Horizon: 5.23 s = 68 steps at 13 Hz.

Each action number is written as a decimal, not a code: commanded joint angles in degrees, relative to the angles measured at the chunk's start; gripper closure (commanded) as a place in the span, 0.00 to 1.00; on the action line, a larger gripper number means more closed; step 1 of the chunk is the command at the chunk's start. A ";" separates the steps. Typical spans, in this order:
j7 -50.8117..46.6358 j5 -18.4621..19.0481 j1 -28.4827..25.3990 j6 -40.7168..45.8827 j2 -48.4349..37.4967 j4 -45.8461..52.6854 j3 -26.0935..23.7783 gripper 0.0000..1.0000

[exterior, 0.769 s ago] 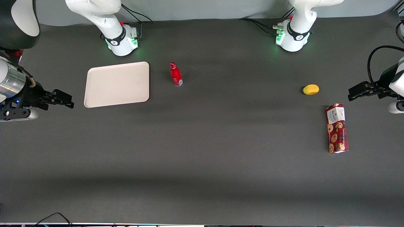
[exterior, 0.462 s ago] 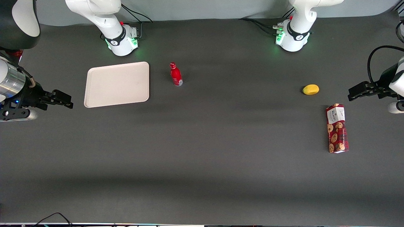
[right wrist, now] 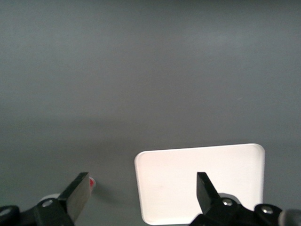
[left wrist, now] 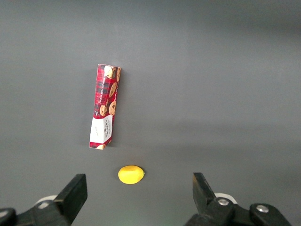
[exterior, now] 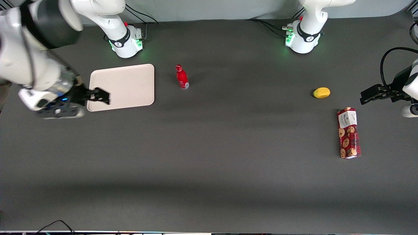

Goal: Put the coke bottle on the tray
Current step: 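Move the right gripper over the tray toward the red Coca-Cola bottle, then lower the right gripper around the bottle and close on it, then carry the held bottle onto the white tray with the right gripper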

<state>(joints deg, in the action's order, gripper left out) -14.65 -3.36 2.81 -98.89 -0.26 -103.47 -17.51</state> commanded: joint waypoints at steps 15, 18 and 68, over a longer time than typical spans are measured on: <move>-22.52 -23.10 0.44 -39.09 -20.58 -43.31 -41.27 0.00; -22.61 -23.01 0.61 -41.47 -17.67 -43.40 -41.63 0.00; 37.40 13.56 7.89 -20.62 -23.40 -47.52 24.28 1.00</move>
<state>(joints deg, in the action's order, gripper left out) 20.22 8.76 8.67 -115.26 -25.38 -148.74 6.85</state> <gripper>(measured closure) 0.674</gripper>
